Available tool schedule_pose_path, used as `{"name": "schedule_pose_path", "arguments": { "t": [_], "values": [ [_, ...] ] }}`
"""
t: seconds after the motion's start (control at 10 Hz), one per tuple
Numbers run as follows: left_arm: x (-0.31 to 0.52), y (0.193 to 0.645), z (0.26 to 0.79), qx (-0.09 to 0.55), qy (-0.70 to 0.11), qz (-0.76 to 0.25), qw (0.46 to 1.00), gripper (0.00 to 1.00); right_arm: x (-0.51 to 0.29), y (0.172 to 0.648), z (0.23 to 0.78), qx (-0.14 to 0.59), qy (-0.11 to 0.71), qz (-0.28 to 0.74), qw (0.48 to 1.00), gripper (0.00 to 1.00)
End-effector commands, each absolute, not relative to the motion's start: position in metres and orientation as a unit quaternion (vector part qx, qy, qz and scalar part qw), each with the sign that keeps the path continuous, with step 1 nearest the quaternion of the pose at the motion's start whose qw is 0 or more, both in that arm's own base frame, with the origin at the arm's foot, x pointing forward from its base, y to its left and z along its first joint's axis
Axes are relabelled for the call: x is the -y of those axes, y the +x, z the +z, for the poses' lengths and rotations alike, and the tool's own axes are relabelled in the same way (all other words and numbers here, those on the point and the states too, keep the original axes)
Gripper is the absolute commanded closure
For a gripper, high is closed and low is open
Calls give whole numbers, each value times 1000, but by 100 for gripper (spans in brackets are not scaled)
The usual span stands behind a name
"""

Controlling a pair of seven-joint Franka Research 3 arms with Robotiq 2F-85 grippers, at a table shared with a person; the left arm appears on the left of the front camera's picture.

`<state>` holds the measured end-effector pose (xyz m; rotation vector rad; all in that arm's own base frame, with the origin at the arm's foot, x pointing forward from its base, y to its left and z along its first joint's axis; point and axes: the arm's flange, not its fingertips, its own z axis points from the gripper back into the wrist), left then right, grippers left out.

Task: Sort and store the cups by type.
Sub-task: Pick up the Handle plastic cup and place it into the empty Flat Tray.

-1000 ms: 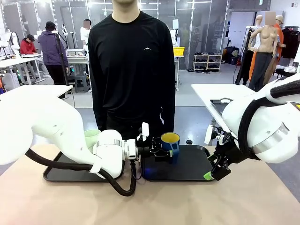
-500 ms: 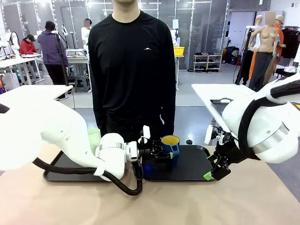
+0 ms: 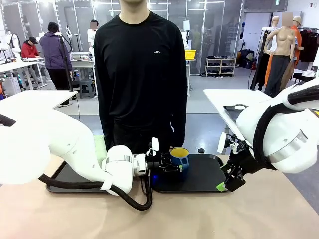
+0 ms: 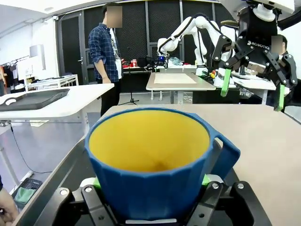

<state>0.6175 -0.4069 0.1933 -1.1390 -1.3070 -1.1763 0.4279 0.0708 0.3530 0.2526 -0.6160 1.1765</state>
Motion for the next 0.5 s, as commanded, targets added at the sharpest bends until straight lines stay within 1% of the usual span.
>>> {"name": "schedule_pose_path", "arguments": {
  "t": [0.0, 0.2, 0.3, 0.4],
  "values": [
    [407, 624, 185, 538, -480, -490, 490, 26, -70, 428, 351, 284, 116, 547, 779, 0],
    [408, 623, 183, 536, -479, -498, 485, 26, -70, 428, 351, 284, 116, 547, 779, 0],
    [408, 623, 182, 532, -480, -498, 489, 20, -70, 428, 351, 284, 116, 547, 779, 0],
    [408, 623, 182, 528, -483, -496, 491, 6, -70, 428, 351, 284, 116, 547, 779, 0]
  ]
}}
